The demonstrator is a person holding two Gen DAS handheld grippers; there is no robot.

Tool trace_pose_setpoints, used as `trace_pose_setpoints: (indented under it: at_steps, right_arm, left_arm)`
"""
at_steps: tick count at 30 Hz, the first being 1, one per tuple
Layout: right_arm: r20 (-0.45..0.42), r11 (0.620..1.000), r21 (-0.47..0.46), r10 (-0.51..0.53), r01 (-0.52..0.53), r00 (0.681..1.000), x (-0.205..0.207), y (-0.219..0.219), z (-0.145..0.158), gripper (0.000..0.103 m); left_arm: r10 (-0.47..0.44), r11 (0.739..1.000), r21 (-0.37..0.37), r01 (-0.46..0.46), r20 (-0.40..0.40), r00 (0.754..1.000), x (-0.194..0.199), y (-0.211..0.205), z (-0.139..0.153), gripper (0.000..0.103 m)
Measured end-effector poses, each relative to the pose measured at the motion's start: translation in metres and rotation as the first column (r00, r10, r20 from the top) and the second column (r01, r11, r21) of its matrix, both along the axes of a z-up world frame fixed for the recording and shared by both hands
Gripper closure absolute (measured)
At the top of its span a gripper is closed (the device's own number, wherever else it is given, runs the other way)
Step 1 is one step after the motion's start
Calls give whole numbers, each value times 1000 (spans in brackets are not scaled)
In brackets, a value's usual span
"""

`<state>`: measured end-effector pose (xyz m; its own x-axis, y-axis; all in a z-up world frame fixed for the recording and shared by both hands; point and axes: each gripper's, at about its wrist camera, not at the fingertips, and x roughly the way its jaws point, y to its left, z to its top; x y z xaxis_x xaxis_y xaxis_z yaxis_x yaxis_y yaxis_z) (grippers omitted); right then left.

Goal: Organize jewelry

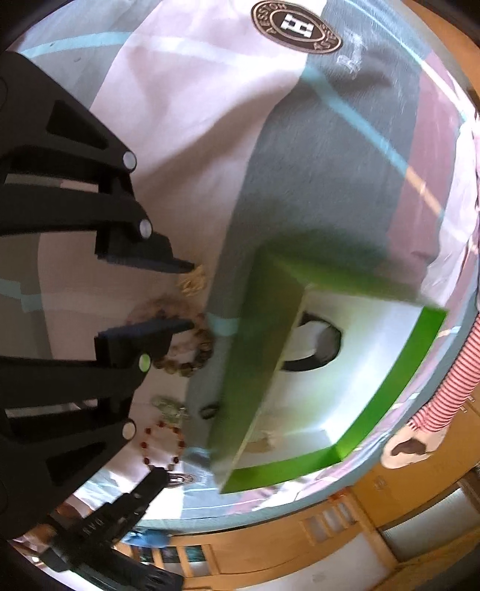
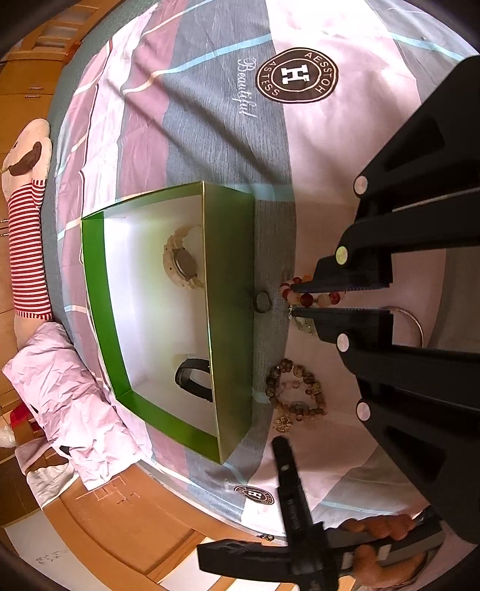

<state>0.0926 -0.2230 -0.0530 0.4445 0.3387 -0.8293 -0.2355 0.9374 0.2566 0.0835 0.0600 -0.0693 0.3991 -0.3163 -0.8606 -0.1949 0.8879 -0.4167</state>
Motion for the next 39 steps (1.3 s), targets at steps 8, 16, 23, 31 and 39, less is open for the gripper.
trace_pose_setpoints:
  at_steps: [8,16,23,31,39]
  right_arm:
    - [-5,1000,-8,6,-6,1000,-1,3,-2,96]
    - [-9,1000,-11,7,-7,1000,-2,3,-3,96]
    - [-1,1000,-16,14,-14,1000,-3,6,-2,96]
    - [93,998,-56,14,-9,996,-11,11,14,96]
    - [129,999,-33,16,-12,991,-13,14,21,96]
  left_arm:
    - [-73,996,53,73,-6,997,2,-25,1,70]
    - [-21,996,81,24,-37,999,17,-11,-12,65]
    - [-21,986,167,28,-47,999,20,-22,-17,82]
    - [-16,964,263,-24,147,989,-1,-26,35,82]
    - [11,975,217,-47,165,986,-7,-8,44,82]
